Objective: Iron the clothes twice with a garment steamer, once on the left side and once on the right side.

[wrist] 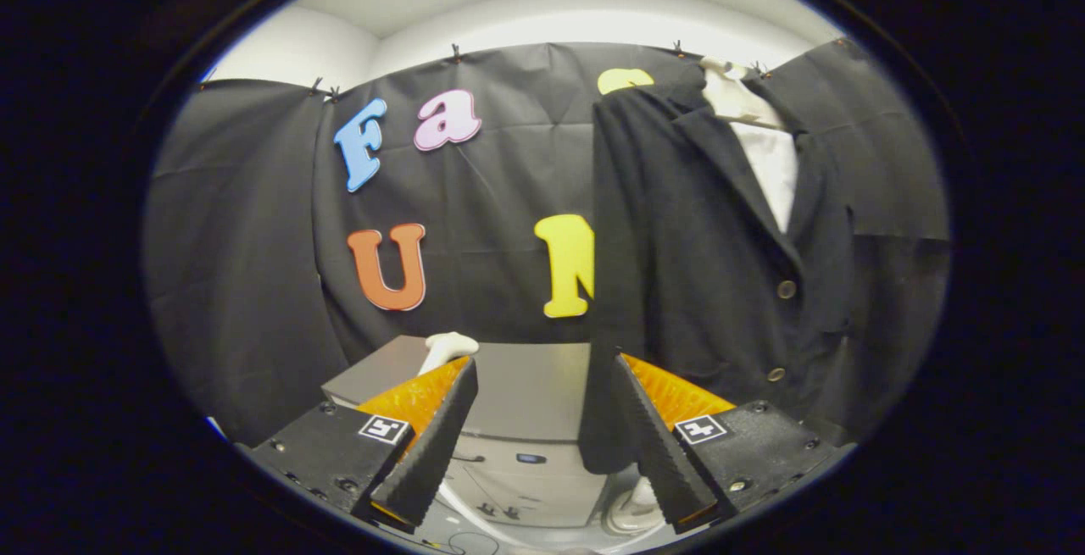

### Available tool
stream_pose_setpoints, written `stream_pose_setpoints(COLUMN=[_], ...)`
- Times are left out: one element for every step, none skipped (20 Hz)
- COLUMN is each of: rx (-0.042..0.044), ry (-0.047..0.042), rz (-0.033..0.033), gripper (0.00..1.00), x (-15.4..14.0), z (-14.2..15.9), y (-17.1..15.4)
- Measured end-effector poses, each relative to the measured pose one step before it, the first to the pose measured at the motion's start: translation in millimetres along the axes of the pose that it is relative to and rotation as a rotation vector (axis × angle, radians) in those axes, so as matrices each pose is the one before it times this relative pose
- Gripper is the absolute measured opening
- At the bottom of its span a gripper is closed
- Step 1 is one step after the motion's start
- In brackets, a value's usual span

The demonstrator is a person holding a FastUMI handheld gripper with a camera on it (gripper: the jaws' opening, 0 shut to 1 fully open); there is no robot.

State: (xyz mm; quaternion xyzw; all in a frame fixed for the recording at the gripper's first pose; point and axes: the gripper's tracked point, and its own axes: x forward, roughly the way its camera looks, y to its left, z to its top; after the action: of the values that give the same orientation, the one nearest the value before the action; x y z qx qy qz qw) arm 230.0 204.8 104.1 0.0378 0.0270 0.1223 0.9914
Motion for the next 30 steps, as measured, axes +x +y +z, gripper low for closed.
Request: stream_pose_setpoints(rx=[0.00218,0.00116,-0.00235,-0.00864,-0.00820,-0.00495,-0.00316,0.00252,0.00205,-0.00314,-0.00196,0.00372,0.00354,0.00334,0.00107,-0.00253,-0.00859,-0.01051,0.00039,-0.00492,-0.00815,-0.00782,-0.00264,0.00692,0.00852,0.01066,0.00399,0.00053,0.00378,0.00366], ry=[0.01533,0.01334,0.01136,0.01204,0.01143,0.01480,0.02830,0.02604,0.02409,0.02635,0.03045,0.01799,0.02557,0.03343,0.04538,0.03139,0.03622,0.05565,0.02074,0.01691,0.01492,0.01332,0.01504,0.02021,0.01798,0.01483,0.02307,0.01493,0.00923,0.00770], rz=[0.02610,0.02801,0.01668,0.01126,0.01194,0.01566,0.01139,0.00814,0.00848,0.00707,-0.00042,-0.00112,0.00316,-0.00361,-0.00761,-0.00350,-0.00615,-0.00838,-0.00076,-0.00582,-0.00867,-0.00585,-0.00437,-0.00574,-0.00408,0.00262,0.00292,0.01350,0.00629,-0.00317], gripper=[0.99,0.99,0.99,0.99,0.99,0.99,0.99,0.99,0.99,0.99,0.99,0.99,0.99,0.99,0.99,0.99,0.99,0.99,0.99,0.99,0.99,0.99,0.99,0.99,0.99,0.97,0.92,0.90,0.87,0.85], x=[16.57,16.75,18.55,19.08,17.49,16.94,18.05,16.04,17.39,15.51,15.74,14.08,14.81,14.92,13.91,12.92,13.34,8.64,12.43,9.99,6.03,5.07,5.20,5.11,5.83,4.66,3.42,3.56,3.40,3.05], z=[-0.47,0.59,0.71,1.01,0.21,-1.78,-3.09,-3.62,-2.47,-4.78,-4.29,-2.80,-4.43,-5.09,-6.75,-8.22,-6.90,-9.70,-2.61,-2.39,-1.29,-1.28,-0.46,-1.73,-0.09,0.24,-0.94,0.26,1.72,-0.09], y=[13.98,14.58,10.92,9.93,9.54,9.98,8.86,8.46,7.64,6.58,4.13,4.65,4.34,4.38,2.70,1.61,2.57,1.65,3.35,1.76,0.61,3.17,2.54,1.33,0.49,2.73,1.33,1.89,0.15,-3.42])
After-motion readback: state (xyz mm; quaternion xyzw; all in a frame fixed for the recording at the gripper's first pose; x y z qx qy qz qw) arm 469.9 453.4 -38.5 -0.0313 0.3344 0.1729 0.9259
